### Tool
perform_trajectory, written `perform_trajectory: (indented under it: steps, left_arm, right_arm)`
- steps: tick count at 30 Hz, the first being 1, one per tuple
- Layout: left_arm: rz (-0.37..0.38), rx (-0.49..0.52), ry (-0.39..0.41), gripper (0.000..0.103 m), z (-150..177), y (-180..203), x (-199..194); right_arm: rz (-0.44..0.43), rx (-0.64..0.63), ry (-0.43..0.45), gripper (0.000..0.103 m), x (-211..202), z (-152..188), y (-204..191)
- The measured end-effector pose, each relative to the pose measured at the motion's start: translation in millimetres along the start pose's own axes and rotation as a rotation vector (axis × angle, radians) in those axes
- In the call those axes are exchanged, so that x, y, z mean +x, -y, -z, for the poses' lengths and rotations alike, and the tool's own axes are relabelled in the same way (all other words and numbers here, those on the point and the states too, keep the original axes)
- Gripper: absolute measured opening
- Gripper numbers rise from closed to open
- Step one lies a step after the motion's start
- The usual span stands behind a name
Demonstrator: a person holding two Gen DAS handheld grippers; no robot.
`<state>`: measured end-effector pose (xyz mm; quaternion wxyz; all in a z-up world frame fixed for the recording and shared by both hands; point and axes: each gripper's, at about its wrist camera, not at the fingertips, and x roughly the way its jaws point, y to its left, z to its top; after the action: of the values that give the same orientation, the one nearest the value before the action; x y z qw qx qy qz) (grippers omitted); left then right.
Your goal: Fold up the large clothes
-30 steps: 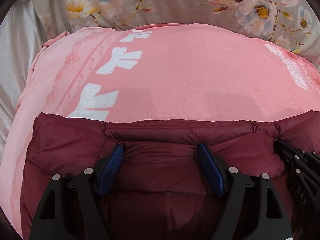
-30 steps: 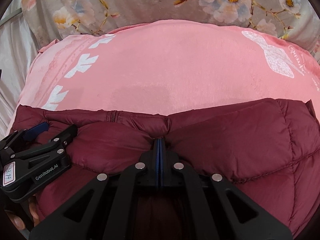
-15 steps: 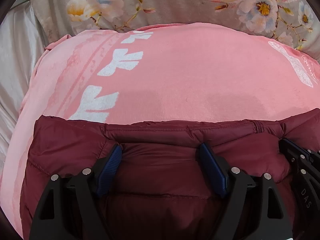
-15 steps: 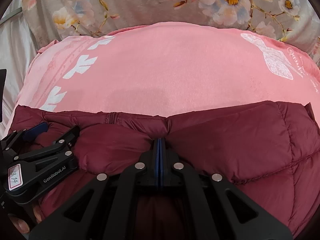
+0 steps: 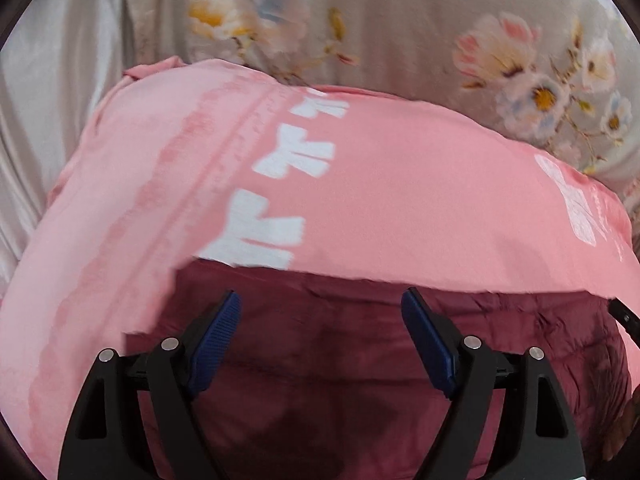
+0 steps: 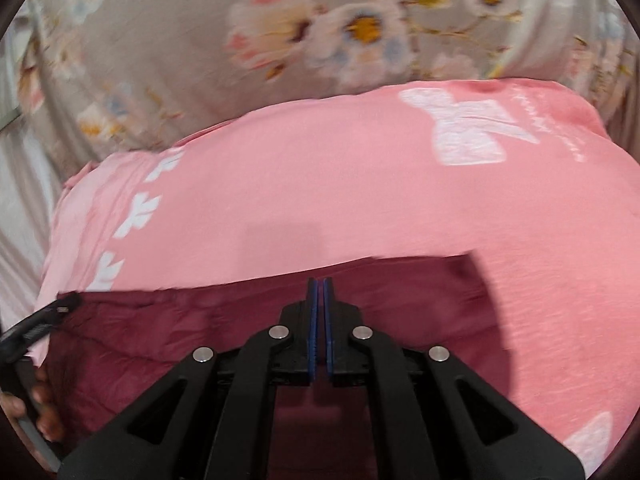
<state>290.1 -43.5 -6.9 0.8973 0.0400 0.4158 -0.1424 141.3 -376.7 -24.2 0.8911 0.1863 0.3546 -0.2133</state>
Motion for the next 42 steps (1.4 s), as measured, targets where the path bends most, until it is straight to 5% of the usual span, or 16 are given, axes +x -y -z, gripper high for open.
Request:
perform_trajectory:
  steps: [6,16,42]
  left_arm:
    - [-0.168,0.034,-0.051,0.08,7,-25,29]
    - [-0.241,0.053,-0.069,0.089,29,-25,54]
    - [-0.268,0.055,-0.074,0.094,29,-24,58]
  right_arm:
    - [0.054,0.033,-0.075,0.002,30,18,30]
    - [0.128,-0.017,-0.082,0.001,43,34,21]
    - [0.112,0.006,-0.083,0.0,44,33,24]
